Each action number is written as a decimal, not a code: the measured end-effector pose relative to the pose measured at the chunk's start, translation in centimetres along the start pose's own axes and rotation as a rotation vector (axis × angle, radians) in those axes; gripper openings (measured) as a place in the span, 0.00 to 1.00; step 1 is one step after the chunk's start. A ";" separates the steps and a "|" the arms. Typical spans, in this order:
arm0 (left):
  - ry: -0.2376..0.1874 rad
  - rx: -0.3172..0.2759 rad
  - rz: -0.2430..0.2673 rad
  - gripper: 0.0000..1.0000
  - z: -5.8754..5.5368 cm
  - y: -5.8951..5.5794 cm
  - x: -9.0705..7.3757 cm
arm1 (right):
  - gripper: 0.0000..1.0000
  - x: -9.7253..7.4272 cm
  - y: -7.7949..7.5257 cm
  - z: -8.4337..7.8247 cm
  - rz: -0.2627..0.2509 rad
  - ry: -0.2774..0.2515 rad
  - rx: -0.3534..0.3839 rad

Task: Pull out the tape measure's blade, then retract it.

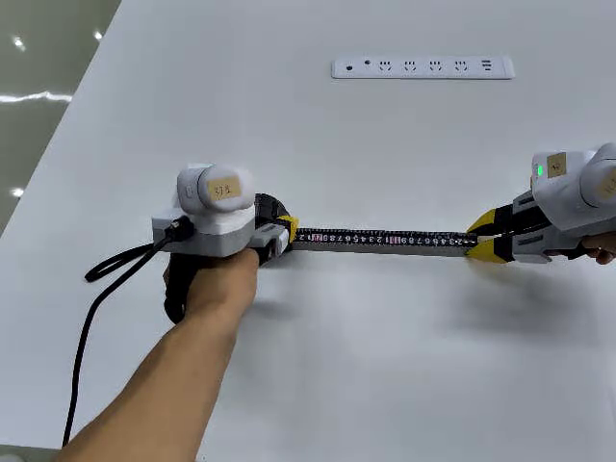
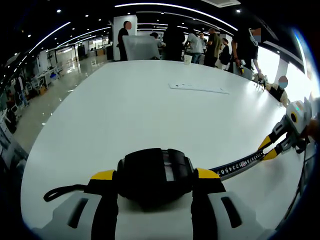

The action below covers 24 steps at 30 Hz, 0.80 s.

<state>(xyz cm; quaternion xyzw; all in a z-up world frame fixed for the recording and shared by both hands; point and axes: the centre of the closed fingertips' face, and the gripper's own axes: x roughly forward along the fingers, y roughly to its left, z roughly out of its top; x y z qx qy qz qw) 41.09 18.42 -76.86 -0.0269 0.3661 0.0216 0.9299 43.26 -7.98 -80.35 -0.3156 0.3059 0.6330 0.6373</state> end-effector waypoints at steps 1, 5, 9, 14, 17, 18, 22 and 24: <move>-0.001 0.000 0.000 0.53 0.0 0.0 0.0 | 0.09 0.0 0.0 0.0 0.000 0.000 0.000; -0.001 0.000 -0.001 0.53 0.0 0.0 0.0 | 0.09 0.0 0.1 0.0 0.000 0.001 0.000; 0.001 -0.002 -0.004 0.54 0.0 0.1 0.0 | 0.09 0.0 0.1 0.0 -0.001 0.002 -0.001; 0.005 -0.005 -0.005 0.54 0.0 0.0 0.0 | 0.09 0.0 0.0 0.1 -0.002 0.003 -0.002; 0.005 -0.006 -0.006 0.54 0.0 0.0 0.0 | 0.09 0.0 0.0 0.1 -0.002 0.004 -0.002; 0.006 -0.006 -0.006 0.54 0.0 0.0 0.0 | 0.09 0.0 0.0 0.1 -0.001 0.004 -0.002; 0.007 -0.008 -0.009 0.53 0.0 0.1 0.0 | 0.09 0.0 -0.1 0.1 -0.002 0.005 -0.002; 0.007 -0.008 -0.011 0.53 0.0 0.0 0.0 | 0.09 0.0 -0.1 0.1 -0.002 0.003 -0.002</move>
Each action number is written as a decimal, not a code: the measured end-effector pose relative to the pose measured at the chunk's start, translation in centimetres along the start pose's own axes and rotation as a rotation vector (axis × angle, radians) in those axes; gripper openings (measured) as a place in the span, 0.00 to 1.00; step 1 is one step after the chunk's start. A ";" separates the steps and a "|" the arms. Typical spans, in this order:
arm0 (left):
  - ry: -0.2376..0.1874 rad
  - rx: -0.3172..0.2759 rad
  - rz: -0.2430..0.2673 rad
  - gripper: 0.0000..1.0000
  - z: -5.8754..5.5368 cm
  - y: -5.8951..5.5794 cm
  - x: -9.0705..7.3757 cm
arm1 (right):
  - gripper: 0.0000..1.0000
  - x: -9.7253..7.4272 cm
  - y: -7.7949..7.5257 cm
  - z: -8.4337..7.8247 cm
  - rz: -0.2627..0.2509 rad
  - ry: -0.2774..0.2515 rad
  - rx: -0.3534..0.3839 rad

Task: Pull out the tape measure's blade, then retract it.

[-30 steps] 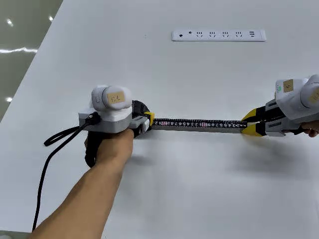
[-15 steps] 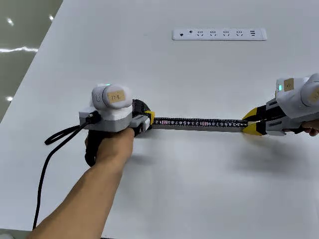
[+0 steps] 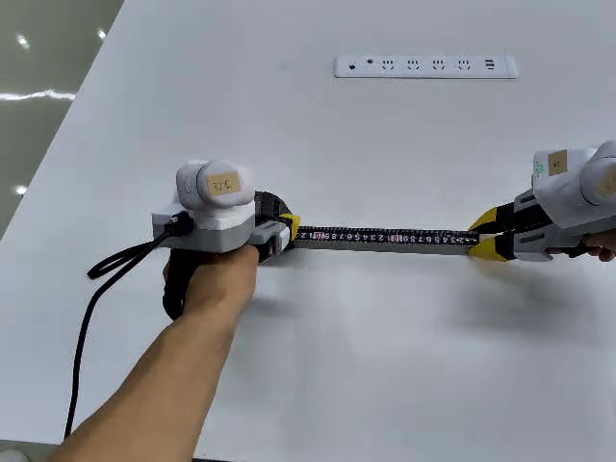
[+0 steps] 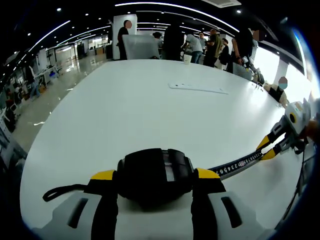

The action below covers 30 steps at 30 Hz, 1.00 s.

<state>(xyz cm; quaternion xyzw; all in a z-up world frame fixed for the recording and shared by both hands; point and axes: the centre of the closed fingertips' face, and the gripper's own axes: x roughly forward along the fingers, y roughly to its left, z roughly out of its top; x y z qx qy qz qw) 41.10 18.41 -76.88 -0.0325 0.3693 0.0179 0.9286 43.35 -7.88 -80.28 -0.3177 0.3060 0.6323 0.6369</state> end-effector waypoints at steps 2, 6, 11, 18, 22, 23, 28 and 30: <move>0.000 0.000 -0.001 0.53 0.0 0.0 0.0 | 0.09 0.1 0.0 0.1 0.001 -0.001 -0.001; 0.001 -0.001 -0.003 0.54 0.0 0.0 0.0 | 0.09 0.2 0.0 0.3 0.003 -0.002 -0.004; 0.003 -0.004 -0.004 0.54 0.0 0.0 0.1 | 0.09 0.3 0.0 0.4 0.004 -0.003 -0.004; 0.005 -0.008 -0.006 0.54 0.0 0.0 0.0 | 0.09 0.6 0.0 0.8 0.008 -0.006 -0.006; 0.006 -0.011 -0.009 0.54 0.0 0.0 -0.1 | 0.09 0.8 0.0 1.1 0.011 -0.011 -0.007; 0.006 -0.011 -0.009 0.54 0.0 0.0 -0.1 | 0.10 0.9 0.0 1.2 0.011 -0.012 -0.008; 0.007 -0.010 -0.011 0.54 -0.1 0.0 -0.1 | 0.10 1.2 0.1 1.6 0.014 -0.013 -0.010; 0.008 -0.010 -0.012 0.54 -0.1 0.0 0.0 | 0.10 1.2 0.1 1.8 0.015 -0.014 -0.010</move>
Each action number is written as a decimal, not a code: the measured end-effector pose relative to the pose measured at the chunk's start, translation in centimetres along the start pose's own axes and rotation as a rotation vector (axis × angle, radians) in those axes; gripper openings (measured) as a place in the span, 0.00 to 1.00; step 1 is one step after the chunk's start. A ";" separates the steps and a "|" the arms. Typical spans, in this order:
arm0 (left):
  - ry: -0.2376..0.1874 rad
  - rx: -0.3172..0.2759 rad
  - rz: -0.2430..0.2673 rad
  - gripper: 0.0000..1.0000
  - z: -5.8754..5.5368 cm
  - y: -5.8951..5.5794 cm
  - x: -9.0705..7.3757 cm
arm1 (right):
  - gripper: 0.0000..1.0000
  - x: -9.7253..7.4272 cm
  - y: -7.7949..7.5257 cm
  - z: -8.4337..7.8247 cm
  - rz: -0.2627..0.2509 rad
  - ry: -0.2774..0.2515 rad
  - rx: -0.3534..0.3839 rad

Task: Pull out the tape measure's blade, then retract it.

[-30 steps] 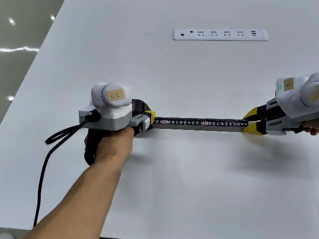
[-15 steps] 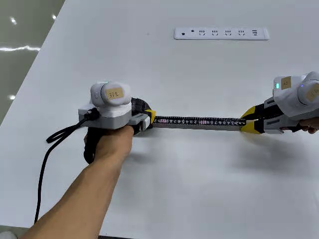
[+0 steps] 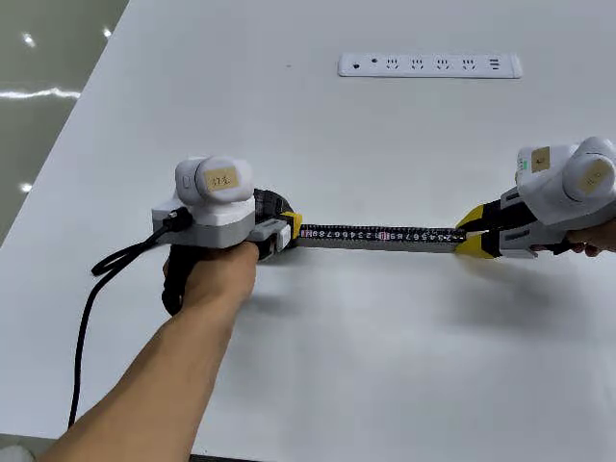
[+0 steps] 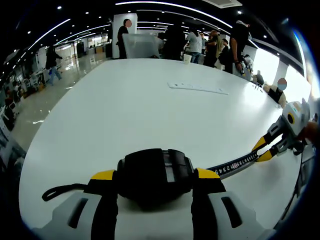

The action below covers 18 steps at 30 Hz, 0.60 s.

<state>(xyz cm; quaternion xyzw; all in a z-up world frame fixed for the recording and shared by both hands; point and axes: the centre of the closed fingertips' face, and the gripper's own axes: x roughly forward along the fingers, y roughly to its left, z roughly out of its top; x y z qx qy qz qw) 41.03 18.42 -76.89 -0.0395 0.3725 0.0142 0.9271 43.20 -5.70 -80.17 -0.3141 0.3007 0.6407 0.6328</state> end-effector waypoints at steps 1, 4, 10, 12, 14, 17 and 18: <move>0.000 -0.001 0.000 0.54 0.0 0.0 0.0 | 0.10 0.0 0.0 0.1 0.000 0.000 0.000; -0.001 -0.001 -0.001 0.54 0.0 0.1 0.0 | 0.10 0.2 0.1 0.2 0.000 0.000 -0.002; 0.000 0.000 -0.003 0.54 0.0 0.1 0.0 | 0.10 0.4 0.1 0.5 0.000 -0.001 -0.002; 0.001 -0.002 -0.003 0.54 0.0 0.1 0.0 | 0.10 0.5 0.1 0.7 0.000 -0.001 -0.003; 0.001 -0.002 -0.004 0.54 0.0 0.1 0.0 | 0.10 0.6 0.1 0.8 -0.001 -0.003 -0.003; 0.002 -0.003 -0.004 0.54 0.0 0.1 0.0 | 0.10 0.7 0.1 0.9 0.000 -0.004 -0.003; 0.002 -0.003 -0.003 0.54 0.0 0.1 0.0 | 0.10 0.7 0.1 1.0 0.000 -0.004 -0.004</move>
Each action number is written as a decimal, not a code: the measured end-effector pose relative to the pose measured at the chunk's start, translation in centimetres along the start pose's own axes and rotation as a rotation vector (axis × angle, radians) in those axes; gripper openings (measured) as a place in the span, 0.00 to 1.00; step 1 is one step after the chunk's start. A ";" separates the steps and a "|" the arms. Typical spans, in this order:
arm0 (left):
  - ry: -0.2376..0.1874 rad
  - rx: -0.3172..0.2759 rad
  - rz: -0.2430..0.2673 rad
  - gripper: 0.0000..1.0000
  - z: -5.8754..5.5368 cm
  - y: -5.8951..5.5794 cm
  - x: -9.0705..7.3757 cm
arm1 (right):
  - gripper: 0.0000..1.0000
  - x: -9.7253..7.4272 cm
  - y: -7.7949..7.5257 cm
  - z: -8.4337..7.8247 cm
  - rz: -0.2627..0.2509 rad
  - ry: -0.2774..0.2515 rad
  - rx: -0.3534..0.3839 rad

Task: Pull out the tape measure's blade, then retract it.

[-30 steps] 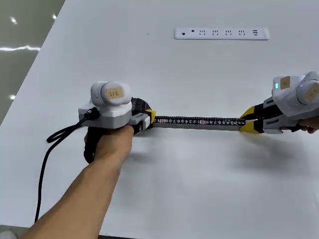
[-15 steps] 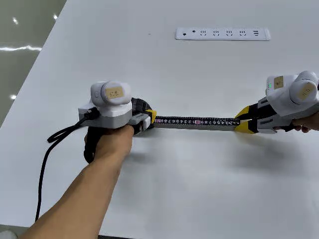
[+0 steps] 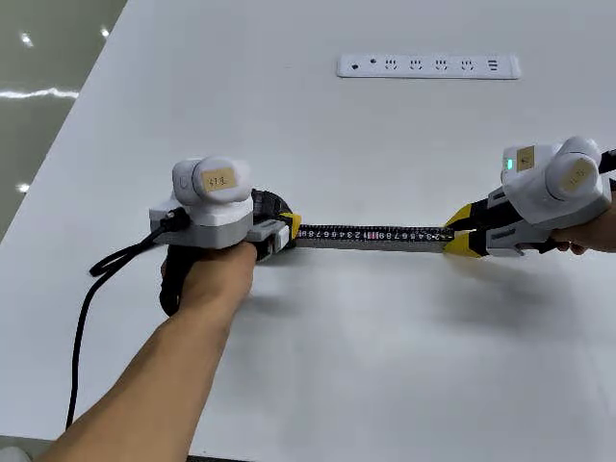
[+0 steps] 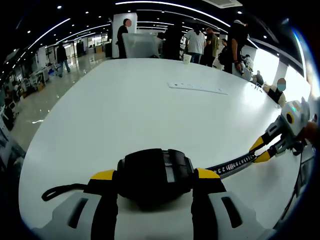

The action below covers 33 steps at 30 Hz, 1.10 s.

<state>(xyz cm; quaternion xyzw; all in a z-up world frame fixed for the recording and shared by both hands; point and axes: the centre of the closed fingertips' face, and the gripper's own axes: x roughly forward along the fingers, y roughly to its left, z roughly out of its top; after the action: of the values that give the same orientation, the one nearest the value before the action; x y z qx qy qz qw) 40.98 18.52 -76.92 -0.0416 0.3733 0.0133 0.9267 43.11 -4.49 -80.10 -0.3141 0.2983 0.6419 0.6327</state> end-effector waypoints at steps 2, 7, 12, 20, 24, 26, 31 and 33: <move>0.000 0.001 -0.001 0.54 0.0 0.0 0.0 | 0.10 0.1 0.0 0.1 0.001 0.001 -0.001; 0.001 -0.001 -0.003 0.54 0.0 0.0 0.0 | 0.10 0.3 0.1 0.5 0.002 -0.005 0.000; 0.001 -0.004 -0.005 0.54 0.0 0.0 -0.1 | 0.10 0.5 0.1 0.8 0.004 -0.008 -0.003; 0.003 -0.008 -0.008 0.54 0.0 0.0 -0.2 | 0.10 0.9 0.3 1.5 0.008 -0.014 -0.008; 0.002 -0.009 -0.009 0.54 0.0 0.0 -0.2 | 0.10 1.1 0.3 1.7 0.009 -0.015 -0.010; 0.002 -0.009 -0.009 0.54 0.0 0.0 -0.2 | 0.10 1.2 0.3 1.8 0.009 -0.015 -0.011; 0.004 -0.011 -0.009 0.54 0.0 0.0 -0.2 | 0.10 1.4 0.4 2.1 0.011 -0.015 -0.012; 0.003 -0.011 -0.011 0.54 0.0 0.0 -0.2 | 0.10 1.5 0.4 2.2 0.013 -0.015 -0.013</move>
<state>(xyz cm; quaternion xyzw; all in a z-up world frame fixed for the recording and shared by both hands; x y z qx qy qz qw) 40.84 18.49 -76.80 -0.0489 0.3745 0.0104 0.9259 42.66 -1.84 -79.90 -0.3113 0.2914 0.6501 0.6289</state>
